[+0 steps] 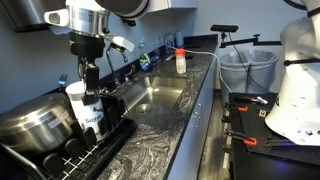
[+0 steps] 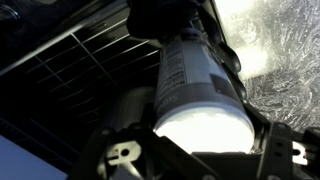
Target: Pick up the bottle and put it on the left side of the counter
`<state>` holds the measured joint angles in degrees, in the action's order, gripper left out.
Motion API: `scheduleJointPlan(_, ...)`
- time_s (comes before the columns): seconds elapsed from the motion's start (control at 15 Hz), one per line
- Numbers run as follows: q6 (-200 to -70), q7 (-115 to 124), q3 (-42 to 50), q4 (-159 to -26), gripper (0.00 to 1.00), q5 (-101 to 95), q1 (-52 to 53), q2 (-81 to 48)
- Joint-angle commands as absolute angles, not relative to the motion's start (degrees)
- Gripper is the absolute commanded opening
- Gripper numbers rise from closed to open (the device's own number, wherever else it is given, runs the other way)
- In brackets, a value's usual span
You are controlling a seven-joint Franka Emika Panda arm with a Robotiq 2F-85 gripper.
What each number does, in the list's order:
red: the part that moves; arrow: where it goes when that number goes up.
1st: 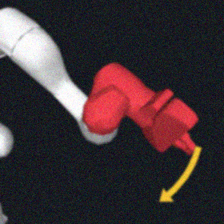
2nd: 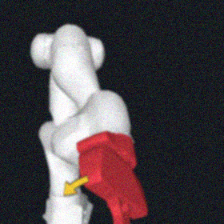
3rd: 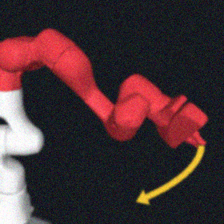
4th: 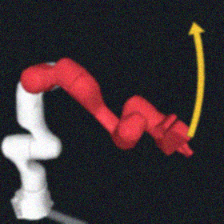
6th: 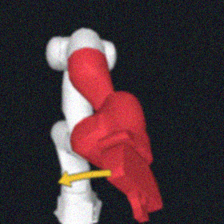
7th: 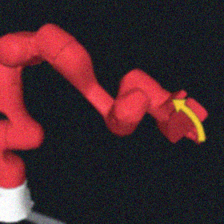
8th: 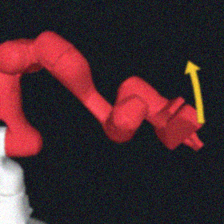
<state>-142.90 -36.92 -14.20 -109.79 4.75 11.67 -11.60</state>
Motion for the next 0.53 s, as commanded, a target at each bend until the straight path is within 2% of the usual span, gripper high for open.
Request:
scheduleJointPlan(0.0, -140.6, -35.7, -14.5, -107.7, 0.96, 2.6, 11.3, -12.5)
scheduleJointPlan(0.13, -140.3, -35.1, -14.2, -107.6, 1.0, 1.7, 11.3, -12.3)
scheduleJointPlan(0.47, -137.9, -33.4, -13.6, -107.1, 1.0, -1.1, 11.2, -10.4)
